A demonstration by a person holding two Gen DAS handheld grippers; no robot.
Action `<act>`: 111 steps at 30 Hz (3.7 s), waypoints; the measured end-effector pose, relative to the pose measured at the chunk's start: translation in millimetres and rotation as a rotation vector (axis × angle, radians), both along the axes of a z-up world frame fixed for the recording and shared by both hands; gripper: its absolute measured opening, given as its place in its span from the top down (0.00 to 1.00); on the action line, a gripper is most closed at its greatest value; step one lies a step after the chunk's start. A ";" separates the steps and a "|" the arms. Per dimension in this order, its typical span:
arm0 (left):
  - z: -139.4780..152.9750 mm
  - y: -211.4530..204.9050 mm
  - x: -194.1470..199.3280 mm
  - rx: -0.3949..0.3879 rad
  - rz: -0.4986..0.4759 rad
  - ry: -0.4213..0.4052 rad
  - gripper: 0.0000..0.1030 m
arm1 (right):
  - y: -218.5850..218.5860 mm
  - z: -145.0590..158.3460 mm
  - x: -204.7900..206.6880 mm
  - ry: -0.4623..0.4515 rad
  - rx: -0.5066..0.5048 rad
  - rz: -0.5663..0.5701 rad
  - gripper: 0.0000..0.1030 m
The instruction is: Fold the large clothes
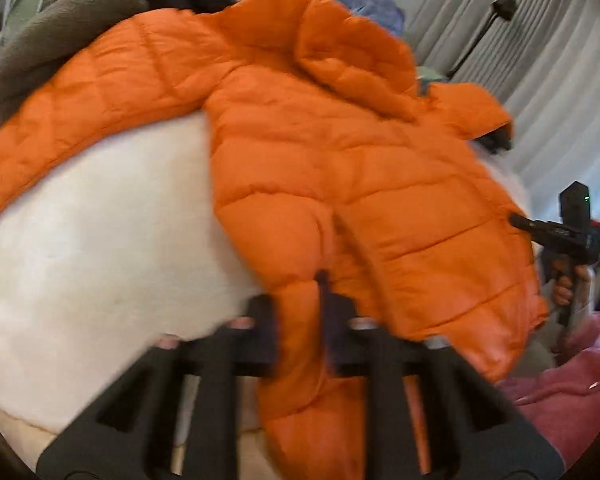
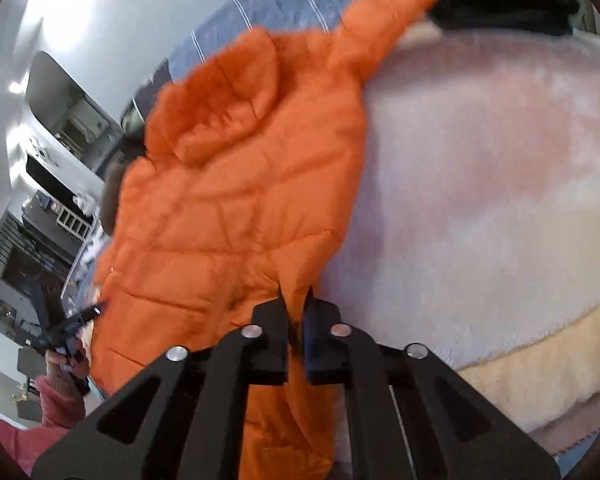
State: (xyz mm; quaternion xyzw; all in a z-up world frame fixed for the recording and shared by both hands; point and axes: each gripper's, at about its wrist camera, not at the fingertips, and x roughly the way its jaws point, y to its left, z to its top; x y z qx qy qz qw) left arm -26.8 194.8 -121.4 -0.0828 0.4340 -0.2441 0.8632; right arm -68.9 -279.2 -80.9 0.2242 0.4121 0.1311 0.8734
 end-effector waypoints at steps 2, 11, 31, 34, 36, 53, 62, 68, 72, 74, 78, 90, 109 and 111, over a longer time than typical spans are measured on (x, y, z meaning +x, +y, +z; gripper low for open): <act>18.8 -11.5 -11.9 0.024 -0.014 -0.066 0.93 | -5.3 26.4 -10.0 -0.062 -0.028 -0.030 0.97; 34.4 -29.6 -60.8 0.068 -0.058 -0.134 0.78 | -22.5 45.5 -33.0 -0.012 -0.290 -0.112 0.89; -1.3 98.2 10.8 -0.143 0.553 0.034 0.25 | 89.6 49.5 65.6 -0.123 -0.387 0.127 0.62; -15.5 137.9 21.9 -0.280 0.702 0.071 0.25 | 103.5 52.1 115.2 -0.083 -0.356 0.102 0.55; -19.9 155.7 24.6 -0.318 0.768 0.075 0.25 | 114.1 50.5 148.4 -0.061 -0.367 0.075 0.49; -40.7 235.5 67.9 -0.283 0.971 0.071 0.90 | 170.0 -2.5 243.4 -0.036 -0.457 0.070 0.15; 44.8 210.0 47.9 -0.198 0.975 -0.188 0.96 | 124.6 -20.9 224.8 -0.045 -0.276 0.088 0.13; 162.4 95.4 58.3 -0.022 0.705 -0.503 0.96 | 123.8 -20.5 215.3 -0.069 -0.247 0.086 0.13; 202.4 -24.1 72.5 0.087 0.384 -0.613 0.95 | 109.9 -2.8 198.8 -0.105 -0.181 0.031 0.13; 198.6 -91.0 77.4 0.162 0.202 -0.634 0.91 | 90.6 13.7 183.3 -0.135 -0.115 -0.009 0.13; 142.5 -201.9 80.4 0.367 -0.094 -0.588 0.60 | 46.9 34.7 153.5 -0.168 -0.118 -0.093 0.13; 74.1 -217.5 61.8 0.496 -0.193 -0.456 0.35 | 9.9 18.5 136.6 -0.066 -0.076 -0.101 0.13; 81.1 -96.6 98.2 0.317 0.178 -0.305 0.45 | 36.9 18.2 177.7 -0.009 -0.271 -0.145 0.91; 69.4 -101.1 104.2 0.384 0.175 -0.301 0.46 | 25.5 -4.8 178.6 0.065 -0.214 -0.142 0.83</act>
